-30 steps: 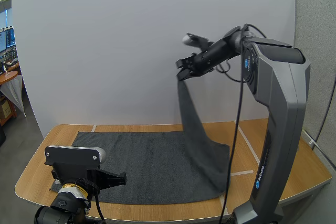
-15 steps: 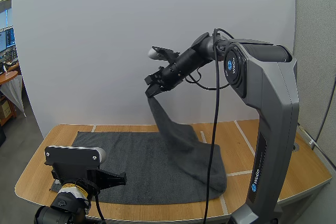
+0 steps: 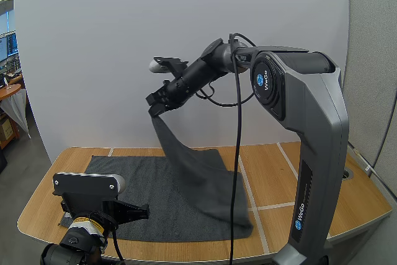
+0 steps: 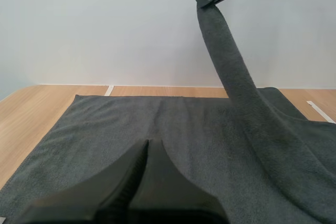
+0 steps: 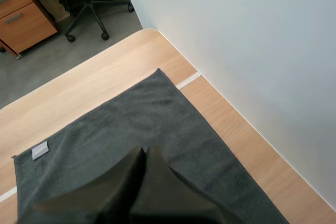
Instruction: Fold the towel
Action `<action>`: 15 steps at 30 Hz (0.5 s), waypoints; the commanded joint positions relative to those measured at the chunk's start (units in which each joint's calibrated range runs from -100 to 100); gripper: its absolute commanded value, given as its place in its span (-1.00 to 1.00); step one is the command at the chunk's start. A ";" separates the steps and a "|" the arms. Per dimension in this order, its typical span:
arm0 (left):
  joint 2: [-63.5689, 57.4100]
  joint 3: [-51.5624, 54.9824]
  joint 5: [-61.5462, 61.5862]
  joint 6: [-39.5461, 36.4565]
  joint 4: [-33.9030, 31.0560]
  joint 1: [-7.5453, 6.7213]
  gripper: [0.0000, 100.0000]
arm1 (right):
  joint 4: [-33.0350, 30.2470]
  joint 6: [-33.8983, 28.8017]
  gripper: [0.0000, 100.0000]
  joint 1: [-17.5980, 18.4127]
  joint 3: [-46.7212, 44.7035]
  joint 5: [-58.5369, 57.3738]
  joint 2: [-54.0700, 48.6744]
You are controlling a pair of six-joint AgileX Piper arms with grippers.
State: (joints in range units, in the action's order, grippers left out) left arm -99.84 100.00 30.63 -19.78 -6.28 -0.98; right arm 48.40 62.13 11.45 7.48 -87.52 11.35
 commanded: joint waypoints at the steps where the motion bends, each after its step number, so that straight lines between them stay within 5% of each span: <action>1: -0.16 0.00 -1.31 -0.60 -0.47 -0.15 -1.00 | -0.24 -0.60 -1.00 1.32 -0.05 3.56 -1.17; 15: -0.16 0.00 -1.31 -0.60 -0.47 -0.15 -1.00 | -0.35 -0.63 -1.00 6.34 -0.05 19.00 -1.17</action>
State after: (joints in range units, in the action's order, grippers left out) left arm -99.84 100.00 30.63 -19.78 -6.28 -0.98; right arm 48.17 61.50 17.00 7.48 -71.81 11.35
